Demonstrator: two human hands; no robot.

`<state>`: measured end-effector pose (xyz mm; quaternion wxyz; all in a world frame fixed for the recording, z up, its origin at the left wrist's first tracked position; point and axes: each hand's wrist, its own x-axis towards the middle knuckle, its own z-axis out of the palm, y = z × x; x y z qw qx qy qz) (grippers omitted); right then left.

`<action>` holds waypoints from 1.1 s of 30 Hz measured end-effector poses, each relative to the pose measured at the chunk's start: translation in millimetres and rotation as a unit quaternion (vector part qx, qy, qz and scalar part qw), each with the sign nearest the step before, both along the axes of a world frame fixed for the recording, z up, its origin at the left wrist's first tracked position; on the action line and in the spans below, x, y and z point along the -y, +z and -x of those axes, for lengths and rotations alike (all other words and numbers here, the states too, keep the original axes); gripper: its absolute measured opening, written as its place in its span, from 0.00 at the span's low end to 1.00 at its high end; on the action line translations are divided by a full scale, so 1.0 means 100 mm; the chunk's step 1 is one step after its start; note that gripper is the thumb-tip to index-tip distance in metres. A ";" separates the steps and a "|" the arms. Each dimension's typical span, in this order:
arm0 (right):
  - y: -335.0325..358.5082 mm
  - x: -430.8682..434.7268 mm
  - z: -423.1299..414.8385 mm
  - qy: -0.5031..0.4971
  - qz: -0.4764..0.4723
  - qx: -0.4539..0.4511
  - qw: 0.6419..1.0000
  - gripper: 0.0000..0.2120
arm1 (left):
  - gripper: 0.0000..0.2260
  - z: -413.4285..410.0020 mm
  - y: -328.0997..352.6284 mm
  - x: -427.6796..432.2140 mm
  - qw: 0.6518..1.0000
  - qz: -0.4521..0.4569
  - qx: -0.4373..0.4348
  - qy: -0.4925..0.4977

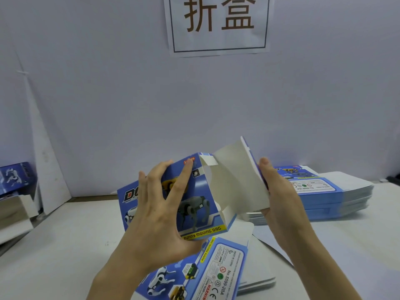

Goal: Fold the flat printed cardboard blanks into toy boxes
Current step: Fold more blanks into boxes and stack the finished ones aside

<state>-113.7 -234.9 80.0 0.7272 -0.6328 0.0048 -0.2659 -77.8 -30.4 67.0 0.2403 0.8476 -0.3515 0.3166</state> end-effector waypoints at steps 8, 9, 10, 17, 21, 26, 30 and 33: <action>-0.07 -0.41 0.03 0.028 0.178 0.106 0.978 0.16 | 0.51 0.04 0.01 0.07 0.998 0.002 0.049 0.042; -0.08 -0.43 0.03 0.028 0.175 0.113 0.978 0.16 | 0.51 0.05 0.01 0.08 0.998 0.001 0.051 0.044; -0.09 -0.46 0.03 0.031 0.167 0.117 0.979 0.16 | 0.51 0.06 0.01 0.08 0.998 0.002 0.050 0.043; -0.11 -0.55 0.08 0.051 0.200 0.123 0.971 0.20 | 0.53 0.07 0.01 0.09 0.995 0.001 0.068 0.068; -0.13 -0.55 0.08 0.047 0.229 0.140 0.962 0.23 | 0.50 0.07 0.03 0.07 0.992 -0.005 0.100 0.073; -0.17 -0.55 0.07 0.039 0.283 0.120 0.951 0.27 | 0.50 0.06 0.05 0.06 0.991 0.002 0.116 0.065; -0.13 -0.55 0.11 0.044 0.291 0.128 0.947 0.26 | 0.50 0.09 0.05 0.07 0.994 0.017 0.097 0.053; -0.09 -0.55 0.15 0.070 0.263 0.141 0.952 0.24 | 0.49 0.13 0.06 0.07 0.994 0.023 0.096 0.048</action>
